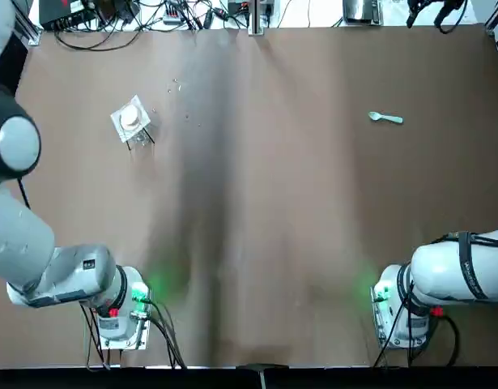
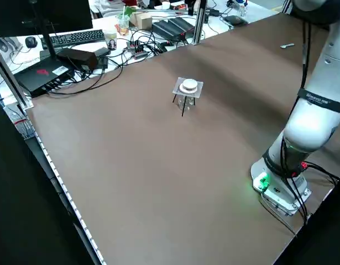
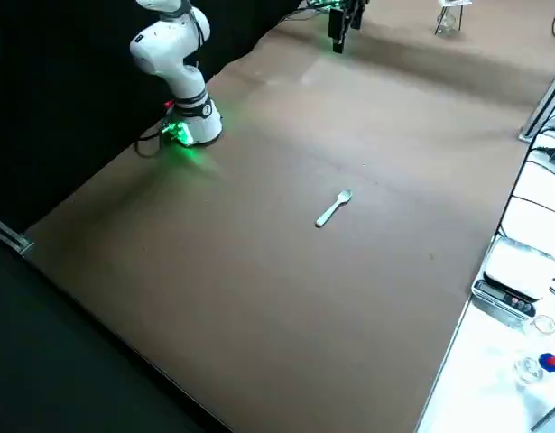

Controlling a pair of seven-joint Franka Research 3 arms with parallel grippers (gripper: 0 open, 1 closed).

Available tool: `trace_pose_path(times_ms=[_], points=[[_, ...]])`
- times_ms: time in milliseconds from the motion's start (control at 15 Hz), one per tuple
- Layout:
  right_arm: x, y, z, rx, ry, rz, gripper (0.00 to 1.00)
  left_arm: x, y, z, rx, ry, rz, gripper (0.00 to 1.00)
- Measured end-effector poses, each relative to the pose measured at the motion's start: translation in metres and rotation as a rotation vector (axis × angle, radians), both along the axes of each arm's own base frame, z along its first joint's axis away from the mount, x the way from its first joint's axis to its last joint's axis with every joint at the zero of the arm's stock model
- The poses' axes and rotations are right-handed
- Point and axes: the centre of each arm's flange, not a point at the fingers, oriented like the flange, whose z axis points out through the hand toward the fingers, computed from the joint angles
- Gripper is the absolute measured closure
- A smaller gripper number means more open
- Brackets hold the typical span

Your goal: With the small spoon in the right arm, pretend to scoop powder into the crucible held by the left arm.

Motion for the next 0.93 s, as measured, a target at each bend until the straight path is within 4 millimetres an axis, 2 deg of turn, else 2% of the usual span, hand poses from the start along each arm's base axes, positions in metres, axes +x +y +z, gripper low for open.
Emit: trace_pose_path(times_ms=[133, 333, 533, 733, 933], points=[[0.001, -0.014, 0.008, 0.000, -0.023, -0.028, 0.00, -0.017, 0.002, 0.019, 0.017, -0.003, 0.004, 0.00], [0.002, -0.031, 0.021, 0.000, -0.051, -0.059, 0.00, -0.025, 0.003, 0.003, 0.041, 0.060, -0.040, 0.00], [0.002, -0.030, 0.021, -0.001, -0.049, -0.072, 0.00, -0.027, -0.001, -0.012, 0.072, 0.087, -0.153, 0.00], [-0.001, -0.029, 0.015, -0.004, -0.012, -0.126, 0.00, -0.029, 0.002, -0.015, 0.070, 0.093, -0.225, 0.00], [-0.001, -0.034, 0.008, -0.005, 0.007, -0.149, 0.00, -0.030, 0.003, -0.013, 0.072, 0.090, -0.226, 0.00]])
